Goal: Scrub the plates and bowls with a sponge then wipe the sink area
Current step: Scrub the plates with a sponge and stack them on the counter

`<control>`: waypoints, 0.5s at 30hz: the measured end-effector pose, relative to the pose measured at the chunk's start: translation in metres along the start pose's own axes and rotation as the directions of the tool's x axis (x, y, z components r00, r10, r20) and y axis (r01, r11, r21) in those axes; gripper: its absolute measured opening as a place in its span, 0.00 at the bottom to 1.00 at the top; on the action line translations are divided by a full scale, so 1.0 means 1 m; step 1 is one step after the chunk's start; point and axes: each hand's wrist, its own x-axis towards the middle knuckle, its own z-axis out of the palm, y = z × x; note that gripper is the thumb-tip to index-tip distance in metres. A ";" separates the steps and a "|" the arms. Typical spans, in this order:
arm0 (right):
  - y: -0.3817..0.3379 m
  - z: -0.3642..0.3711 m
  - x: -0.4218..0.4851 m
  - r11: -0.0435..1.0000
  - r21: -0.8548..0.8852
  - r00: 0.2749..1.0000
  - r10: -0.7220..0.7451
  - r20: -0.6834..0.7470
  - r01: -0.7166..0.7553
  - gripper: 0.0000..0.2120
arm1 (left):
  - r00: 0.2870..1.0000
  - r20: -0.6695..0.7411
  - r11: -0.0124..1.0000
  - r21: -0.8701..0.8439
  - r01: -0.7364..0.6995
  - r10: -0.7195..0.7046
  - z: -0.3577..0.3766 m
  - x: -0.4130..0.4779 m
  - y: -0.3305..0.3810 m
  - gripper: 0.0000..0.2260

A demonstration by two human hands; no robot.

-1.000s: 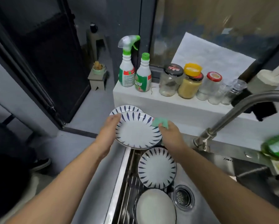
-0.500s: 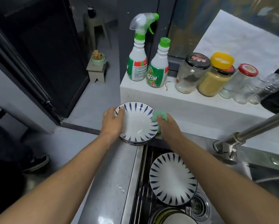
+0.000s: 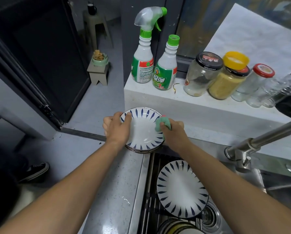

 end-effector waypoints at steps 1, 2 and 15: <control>0.000 0.000 0.000 1.000 -0.008 1.000 -0.005 0.007 0.005 0.15 | 1.000 -0.005 1.000 0.016 -0.004 0.004 0.001 0.000 0.001 0.21; 0.000 0.001 0.000 1.000 0.000 1.000 -0.013 0.009 0.013 0.14 | 1.000 -0.008 1.000 0.023 -0.003 0.003 0.001 0.000 0.001 0.21; 0.013 -0.015 -0.014 0.866 0.496 0.974 0.158 -0.165 -0.056 0.12 | 0.997 -0.063 0.998 0.027 -0.051 0.053 0.012 0.004 -0.007 0.18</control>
